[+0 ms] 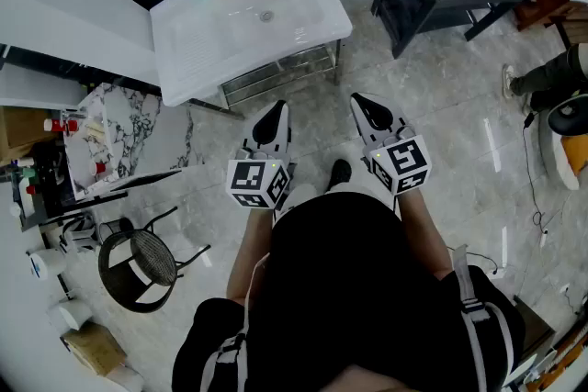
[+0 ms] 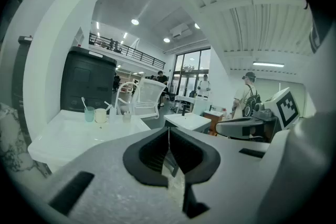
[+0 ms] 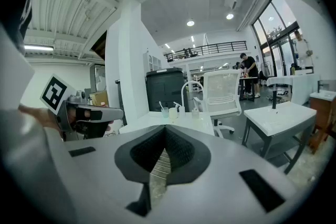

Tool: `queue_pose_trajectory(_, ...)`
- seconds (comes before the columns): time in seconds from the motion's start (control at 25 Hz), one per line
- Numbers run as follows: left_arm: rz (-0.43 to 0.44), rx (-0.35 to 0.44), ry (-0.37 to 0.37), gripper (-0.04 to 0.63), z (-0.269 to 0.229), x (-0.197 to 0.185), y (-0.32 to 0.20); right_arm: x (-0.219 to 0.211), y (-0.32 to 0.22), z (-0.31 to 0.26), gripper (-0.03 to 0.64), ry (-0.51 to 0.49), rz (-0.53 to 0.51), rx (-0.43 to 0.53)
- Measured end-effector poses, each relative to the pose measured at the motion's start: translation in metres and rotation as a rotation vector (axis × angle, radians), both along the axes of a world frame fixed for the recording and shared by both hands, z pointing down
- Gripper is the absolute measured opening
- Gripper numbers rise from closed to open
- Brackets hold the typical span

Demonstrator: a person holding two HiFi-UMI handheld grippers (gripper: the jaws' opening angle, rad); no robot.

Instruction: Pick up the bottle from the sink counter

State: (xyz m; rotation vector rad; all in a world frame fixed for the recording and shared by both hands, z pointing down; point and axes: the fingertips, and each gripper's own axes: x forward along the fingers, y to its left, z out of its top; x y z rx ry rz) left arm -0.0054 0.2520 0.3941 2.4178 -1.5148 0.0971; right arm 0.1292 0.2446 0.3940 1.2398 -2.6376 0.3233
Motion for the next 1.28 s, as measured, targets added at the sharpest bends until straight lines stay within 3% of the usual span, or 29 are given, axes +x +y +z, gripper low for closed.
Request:
queue_pose_trajectory(0.88,-0.031,-0.044,-0.036,0.02,0.012,0.001,0.011,0.01,0.004,0.014,0.005,-0.055,0.01,-0.046)
queue_pose_trajectory(1.28,0.024,-0.056,-0.011,0.02,0.024,0.006,0.003,0.004,0.007,0.029,0.005,-0.045,0.04,-0.076)
